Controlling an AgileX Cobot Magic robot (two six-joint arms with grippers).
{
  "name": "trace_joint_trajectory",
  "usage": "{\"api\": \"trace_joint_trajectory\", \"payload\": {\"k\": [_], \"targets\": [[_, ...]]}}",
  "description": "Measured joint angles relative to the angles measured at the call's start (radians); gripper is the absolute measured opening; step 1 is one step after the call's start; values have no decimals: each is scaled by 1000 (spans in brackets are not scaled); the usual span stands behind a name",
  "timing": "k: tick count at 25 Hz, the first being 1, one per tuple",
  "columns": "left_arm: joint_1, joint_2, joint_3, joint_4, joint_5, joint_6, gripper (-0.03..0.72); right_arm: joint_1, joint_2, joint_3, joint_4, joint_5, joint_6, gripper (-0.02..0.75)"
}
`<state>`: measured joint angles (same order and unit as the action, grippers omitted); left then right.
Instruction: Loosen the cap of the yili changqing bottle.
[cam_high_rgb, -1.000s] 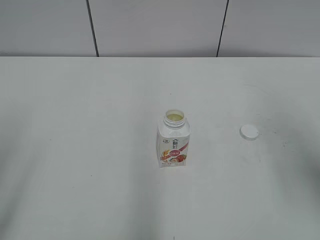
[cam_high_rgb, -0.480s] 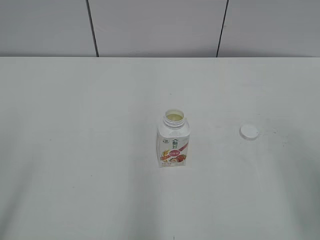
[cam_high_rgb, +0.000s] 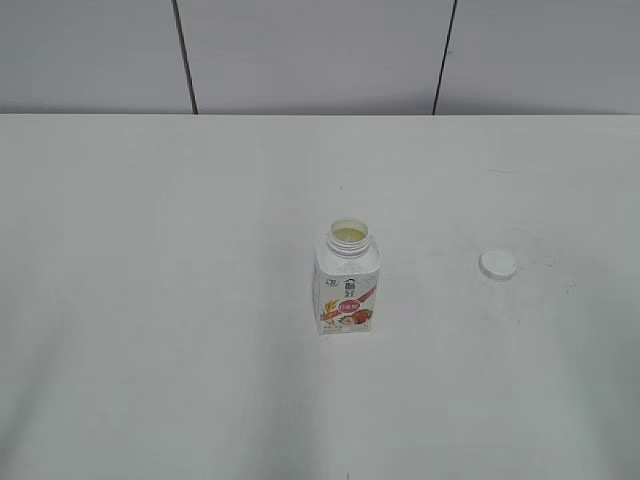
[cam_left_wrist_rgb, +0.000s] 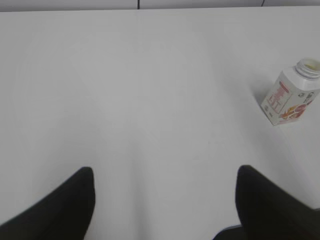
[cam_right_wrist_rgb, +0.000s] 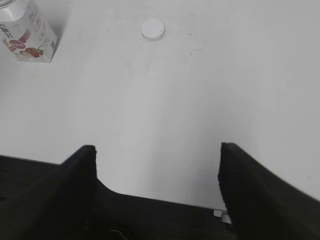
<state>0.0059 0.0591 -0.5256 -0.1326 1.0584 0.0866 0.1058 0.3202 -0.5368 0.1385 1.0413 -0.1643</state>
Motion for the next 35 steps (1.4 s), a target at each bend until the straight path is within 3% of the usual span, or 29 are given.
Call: {"api": "trace_joint_trajectory", "payload": {"k": [15, 35], "targets": [[0, -66, 1, -1, 2, 0, 513, 0, -318, 21, -26, 47, 6, 594], [0, -66, 1, -3, 2, 0, 512, 0, -329, 22, -37, 50, 27, 593]]}}
